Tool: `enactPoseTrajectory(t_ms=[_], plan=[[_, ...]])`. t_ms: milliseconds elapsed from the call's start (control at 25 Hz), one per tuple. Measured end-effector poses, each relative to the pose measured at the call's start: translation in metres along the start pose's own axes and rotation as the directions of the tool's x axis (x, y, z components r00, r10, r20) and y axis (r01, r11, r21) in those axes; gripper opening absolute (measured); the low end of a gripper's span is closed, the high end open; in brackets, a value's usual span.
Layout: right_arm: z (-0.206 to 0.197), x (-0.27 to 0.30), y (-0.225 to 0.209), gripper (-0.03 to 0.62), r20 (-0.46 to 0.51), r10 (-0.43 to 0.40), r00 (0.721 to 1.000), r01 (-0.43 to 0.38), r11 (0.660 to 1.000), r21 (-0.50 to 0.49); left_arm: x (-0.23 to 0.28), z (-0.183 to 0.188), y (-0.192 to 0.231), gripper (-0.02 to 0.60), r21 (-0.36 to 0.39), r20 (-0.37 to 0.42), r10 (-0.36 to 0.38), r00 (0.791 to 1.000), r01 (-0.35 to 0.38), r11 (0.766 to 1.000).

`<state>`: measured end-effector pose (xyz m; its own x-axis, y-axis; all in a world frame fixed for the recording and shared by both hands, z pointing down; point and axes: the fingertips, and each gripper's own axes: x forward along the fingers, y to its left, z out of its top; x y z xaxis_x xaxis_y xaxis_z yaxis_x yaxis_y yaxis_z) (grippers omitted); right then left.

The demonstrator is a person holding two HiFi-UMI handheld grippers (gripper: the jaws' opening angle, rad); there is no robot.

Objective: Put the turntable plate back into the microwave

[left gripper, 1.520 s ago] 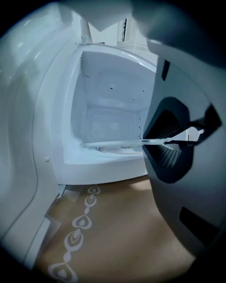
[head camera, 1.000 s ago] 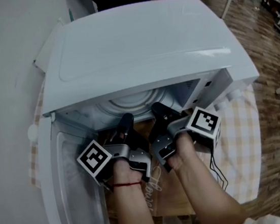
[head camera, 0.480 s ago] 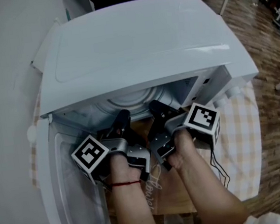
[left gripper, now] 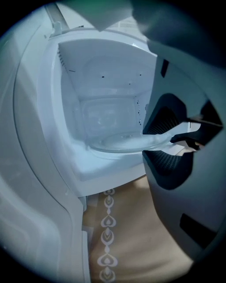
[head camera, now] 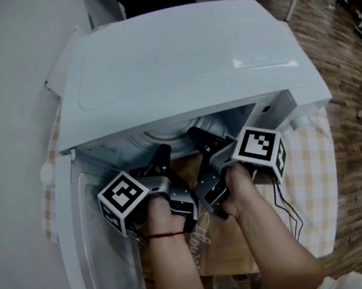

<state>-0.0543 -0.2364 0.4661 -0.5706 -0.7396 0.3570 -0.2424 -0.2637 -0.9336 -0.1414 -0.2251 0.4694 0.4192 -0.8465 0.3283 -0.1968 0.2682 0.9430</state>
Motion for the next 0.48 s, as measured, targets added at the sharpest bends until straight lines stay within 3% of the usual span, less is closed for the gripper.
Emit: enactPoseTrajectory(t_ms=[240, 480], plan=[[-0.002, -0.008, -0.003, 0.204, -0.007, 0.008, 1.000, -0.008, 1.000, 0.022, -0.003, -0.004, 0.000, 0.115, 0.007, -0.009, 0.015, 1.000, -0.015, 1.000], [-0.003, -0.019, 0.001, 0.204, -0.013, 0.069, 0.998, -0.069, 0.998, -0.003, -0.011, -0.004, -0.010, 0.117, 0.047, 0.001, -0.018, 1.000, 0.018, 0.999]])
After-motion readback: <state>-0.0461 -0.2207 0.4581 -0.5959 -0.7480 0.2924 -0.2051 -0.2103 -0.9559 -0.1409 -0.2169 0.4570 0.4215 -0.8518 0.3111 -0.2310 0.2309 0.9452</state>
